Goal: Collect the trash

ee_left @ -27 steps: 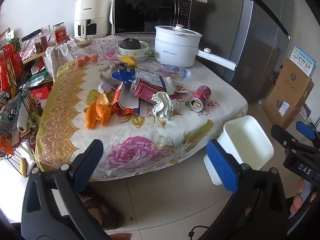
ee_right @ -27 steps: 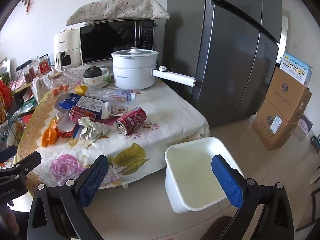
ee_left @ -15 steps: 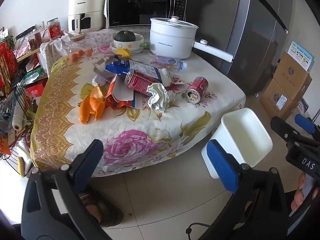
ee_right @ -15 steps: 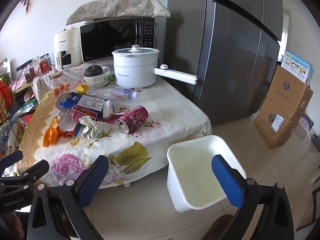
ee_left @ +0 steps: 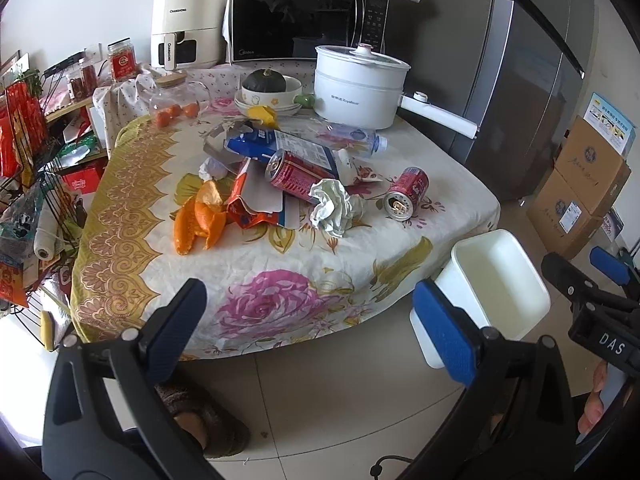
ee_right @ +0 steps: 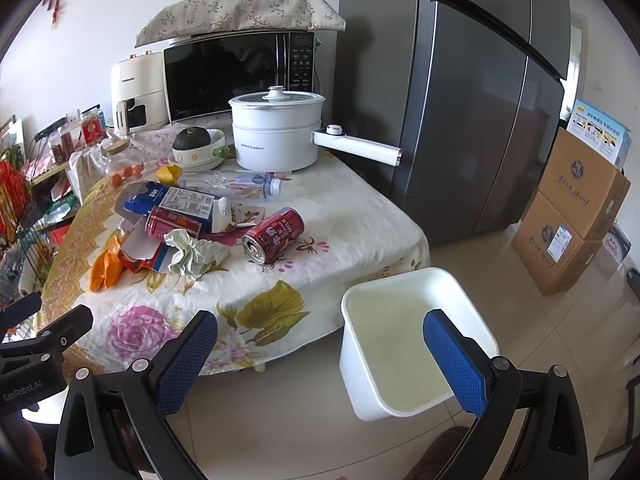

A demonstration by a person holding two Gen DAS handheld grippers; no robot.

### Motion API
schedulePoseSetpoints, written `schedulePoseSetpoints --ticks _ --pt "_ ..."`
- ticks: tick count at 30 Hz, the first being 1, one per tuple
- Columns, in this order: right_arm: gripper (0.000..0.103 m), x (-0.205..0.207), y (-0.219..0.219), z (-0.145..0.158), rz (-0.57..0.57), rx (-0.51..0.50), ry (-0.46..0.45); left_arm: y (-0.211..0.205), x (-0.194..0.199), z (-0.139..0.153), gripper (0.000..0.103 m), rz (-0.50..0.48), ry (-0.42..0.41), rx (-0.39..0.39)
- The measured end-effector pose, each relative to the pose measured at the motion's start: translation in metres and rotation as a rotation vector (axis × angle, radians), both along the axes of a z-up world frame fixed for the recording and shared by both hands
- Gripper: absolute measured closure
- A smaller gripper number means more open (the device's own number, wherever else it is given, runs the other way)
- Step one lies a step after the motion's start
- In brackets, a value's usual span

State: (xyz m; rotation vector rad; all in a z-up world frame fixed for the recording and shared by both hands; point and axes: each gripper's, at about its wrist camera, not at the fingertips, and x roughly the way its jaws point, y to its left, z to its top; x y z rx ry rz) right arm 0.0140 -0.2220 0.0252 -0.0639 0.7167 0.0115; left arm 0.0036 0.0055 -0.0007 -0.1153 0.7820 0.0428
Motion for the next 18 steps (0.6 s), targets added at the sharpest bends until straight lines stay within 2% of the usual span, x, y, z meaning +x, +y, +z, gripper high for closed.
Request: schedulePoseSetpoints --ticks 18 --pt "0.0 0.0037 -0.003 -0.0012 -0.012 0.007 0.029 0.0049 -0.0005 0.0034 0.0 0.012 -0.024 0.02"
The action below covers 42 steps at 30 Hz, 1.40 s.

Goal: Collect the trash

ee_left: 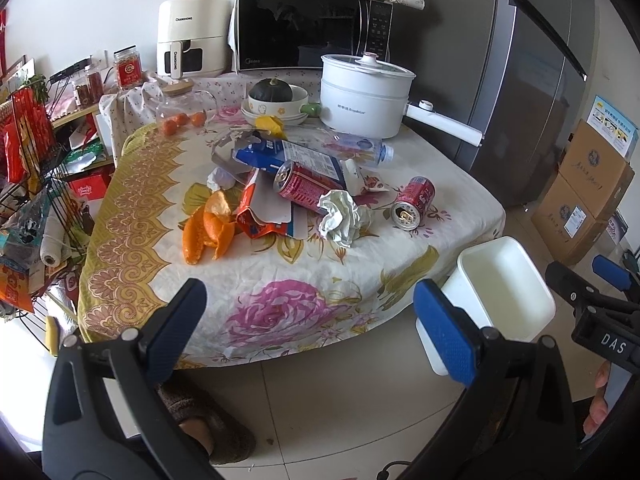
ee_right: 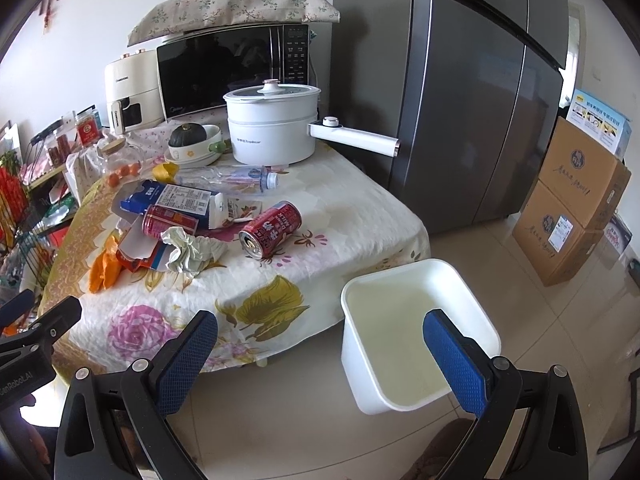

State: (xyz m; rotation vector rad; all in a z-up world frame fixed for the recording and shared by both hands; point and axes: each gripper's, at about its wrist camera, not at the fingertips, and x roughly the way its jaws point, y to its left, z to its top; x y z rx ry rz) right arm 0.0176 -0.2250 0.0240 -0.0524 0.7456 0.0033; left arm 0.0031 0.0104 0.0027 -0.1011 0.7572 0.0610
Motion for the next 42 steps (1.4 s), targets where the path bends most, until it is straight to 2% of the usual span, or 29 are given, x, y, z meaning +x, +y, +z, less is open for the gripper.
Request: schedulePoseSetpoints --ticks 42 --pt "0.0 0.0032 0.0008 -0.0035 -0.004 -0.016 0.007 0.0032 0.0038 -0.0024 0.0 0.001 0.023 -0.019"
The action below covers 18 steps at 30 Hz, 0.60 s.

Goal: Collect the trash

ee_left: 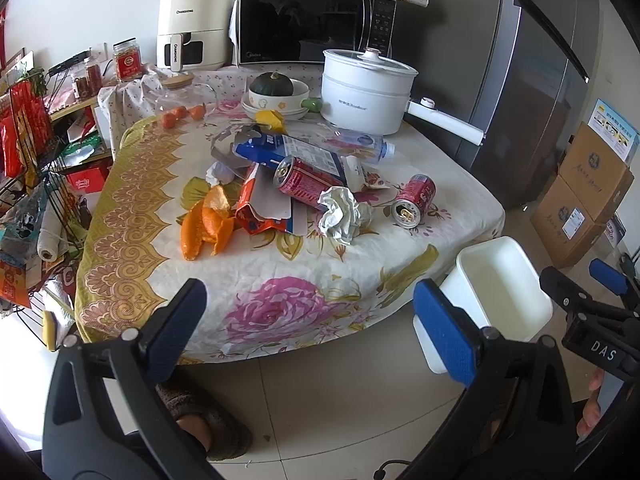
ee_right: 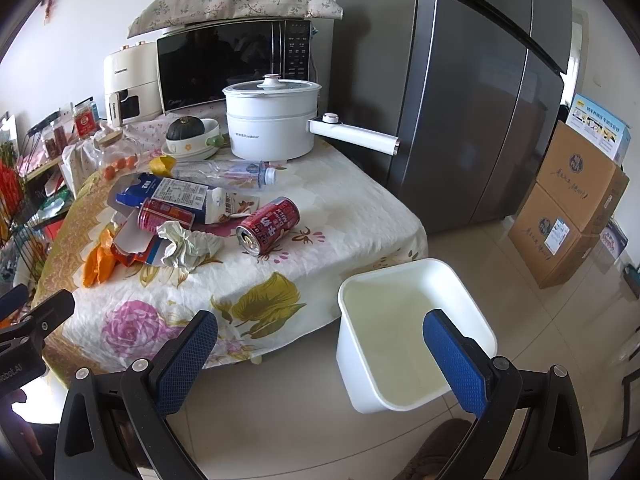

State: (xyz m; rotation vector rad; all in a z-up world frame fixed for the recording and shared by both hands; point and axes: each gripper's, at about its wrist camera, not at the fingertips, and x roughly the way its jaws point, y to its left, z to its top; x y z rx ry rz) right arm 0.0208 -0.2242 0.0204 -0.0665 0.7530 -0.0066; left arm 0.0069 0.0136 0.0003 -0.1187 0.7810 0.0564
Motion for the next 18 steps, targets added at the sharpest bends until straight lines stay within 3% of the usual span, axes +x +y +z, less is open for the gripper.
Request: schedulePoseSetpoints --ticks 9,18 --pt "0.0 0.016 0.005 0.006 0.018 -0.009 0.023 0.014 0.017 -0.001 0.0 -0.002 0.041 -0.073" --pt "0.0 0.063 0.008 0.021 0.056 -0.017 0.051 0.041 0.049 0.01 0.0 -0.037 0.078 -0.08"
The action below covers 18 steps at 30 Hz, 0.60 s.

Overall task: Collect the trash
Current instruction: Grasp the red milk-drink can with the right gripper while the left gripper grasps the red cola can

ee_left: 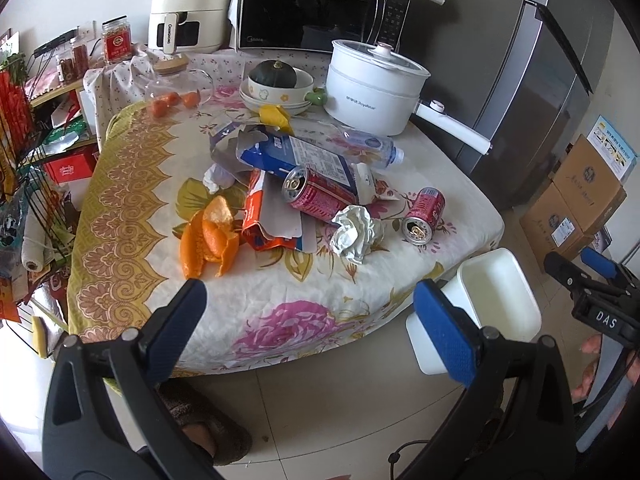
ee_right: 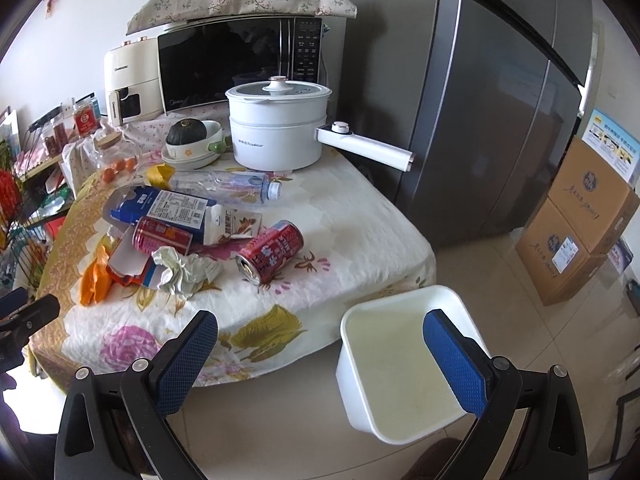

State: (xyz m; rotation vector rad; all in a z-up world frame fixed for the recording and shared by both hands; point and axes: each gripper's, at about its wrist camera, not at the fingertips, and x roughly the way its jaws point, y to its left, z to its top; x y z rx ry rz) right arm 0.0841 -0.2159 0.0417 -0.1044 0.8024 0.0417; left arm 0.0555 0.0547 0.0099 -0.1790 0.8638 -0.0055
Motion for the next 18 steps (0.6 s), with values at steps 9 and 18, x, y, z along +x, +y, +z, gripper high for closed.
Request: schedulePoseSetpoints --ticks 9,18 --pt "0.0 0.072 0.004 -0.024 0.016 0.084 0.153 0.015 0.042 -0.009 0.0 -0.046 0.08 0.036" --pt "0.0 0.135 0.014 -0.085 0.036 0.184 0.372 0.015 0.091 -0.037 0.0 -0.038 0.118 0.02"
